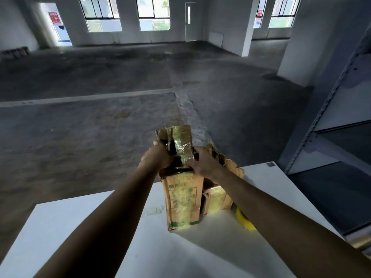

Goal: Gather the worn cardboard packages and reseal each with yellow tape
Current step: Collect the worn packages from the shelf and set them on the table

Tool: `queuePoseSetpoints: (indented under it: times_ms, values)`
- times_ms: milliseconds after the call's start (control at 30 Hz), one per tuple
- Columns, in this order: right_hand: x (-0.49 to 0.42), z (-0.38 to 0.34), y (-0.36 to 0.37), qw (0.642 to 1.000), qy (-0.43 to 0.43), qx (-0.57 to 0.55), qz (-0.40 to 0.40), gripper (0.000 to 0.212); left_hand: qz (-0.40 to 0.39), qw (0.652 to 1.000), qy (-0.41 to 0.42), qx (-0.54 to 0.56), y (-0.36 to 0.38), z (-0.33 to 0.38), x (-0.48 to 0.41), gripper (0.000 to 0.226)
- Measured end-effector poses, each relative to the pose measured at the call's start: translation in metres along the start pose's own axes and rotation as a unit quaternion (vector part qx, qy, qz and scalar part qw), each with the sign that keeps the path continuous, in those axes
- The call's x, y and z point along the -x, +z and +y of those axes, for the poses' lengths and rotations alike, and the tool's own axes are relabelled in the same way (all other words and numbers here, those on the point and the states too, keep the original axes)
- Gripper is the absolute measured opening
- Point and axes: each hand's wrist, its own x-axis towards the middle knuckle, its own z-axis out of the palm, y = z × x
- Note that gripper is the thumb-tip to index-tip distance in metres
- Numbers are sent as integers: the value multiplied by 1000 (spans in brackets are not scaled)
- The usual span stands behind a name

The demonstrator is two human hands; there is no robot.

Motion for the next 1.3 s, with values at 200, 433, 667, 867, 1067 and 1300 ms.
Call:
queuePoseSetpoints:
  times_ms: [200, 433, 667, 867, 1067, 1300]
  values:
    - [10, -1, -4, 1000, -10, -14, 12, 67, 14, 998, 0, 54, -3, 1, 5, 91]
    - [24, 4, -11, 997, -1, -61, 38, 59, 76, 992, 20, 99, -8, 9, 13, 83]
    - [56, 7, -29, 994, -23, -90, 56, 42, 181, 978, 101, 20, -12, 42, 36, 52]
    - [93, 37, -67, 987, 0, -112, 116, 16, 175, 959, 223, -1, 7, 102, 69, 34]
    - [168, 93, -126, 971, 22, -144, 188, 25, 132, 954, 268, -2, 82, 175, 123, 31]
    - [274, 197, -207, 954, 72, -203, 208, 24, 35, 961, 269, 47, 194, 262, 222, 27]
